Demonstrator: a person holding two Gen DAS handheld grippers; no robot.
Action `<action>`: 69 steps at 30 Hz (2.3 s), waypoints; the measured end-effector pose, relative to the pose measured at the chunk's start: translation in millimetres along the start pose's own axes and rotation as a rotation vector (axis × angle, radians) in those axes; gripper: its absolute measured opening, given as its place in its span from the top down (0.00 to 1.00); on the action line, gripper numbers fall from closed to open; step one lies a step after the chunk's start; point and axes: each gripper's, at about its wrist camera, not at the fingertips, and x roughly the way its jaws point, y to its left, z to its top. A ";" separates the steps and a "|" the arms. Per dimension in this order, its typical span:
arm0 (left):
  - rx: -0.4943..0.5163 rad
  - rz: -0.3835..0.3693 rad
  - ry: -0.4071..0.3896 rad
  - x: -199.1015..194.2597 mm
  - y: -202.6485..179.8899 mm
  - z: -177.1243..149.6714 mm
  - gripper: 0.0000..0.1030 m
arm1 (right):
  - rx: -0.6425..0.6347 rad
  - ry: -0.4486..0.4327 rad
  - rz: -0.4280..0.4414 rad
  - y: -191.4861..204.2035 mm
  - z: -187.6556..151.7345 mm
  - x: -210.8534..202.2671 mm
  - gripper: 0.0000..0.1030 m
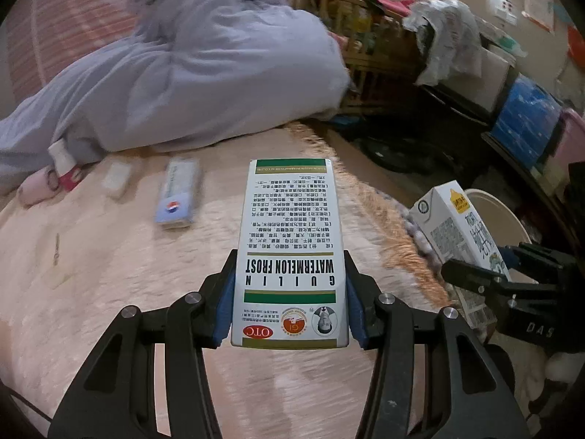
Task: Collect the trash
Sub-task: 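Carry the Watermelon Frost box and milk carton over the cream bucket, then open both grippers over the bucket, dropping the box and carton inside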
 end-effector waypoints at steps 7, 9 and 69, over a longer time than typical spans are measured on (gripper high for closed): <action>0.057 -0.057 -0.003 10.7 -41.7 12.4 0.53 | 0.081 -0.029 -0.048 -43.9 -6.9 -22.6 0.52; 0.073 -0.077 -0.001 14.0 -55.8 15.6 0.53 | 0.103 -0.034 -0.066 -57.0 -9.2 -27.8 0.52; 0.196 -0.463 0.136 92.7 -225.8 44.3 0.41 | 0.554 -0.044 -0.292 -255.8 -79.4 -67.2 0.34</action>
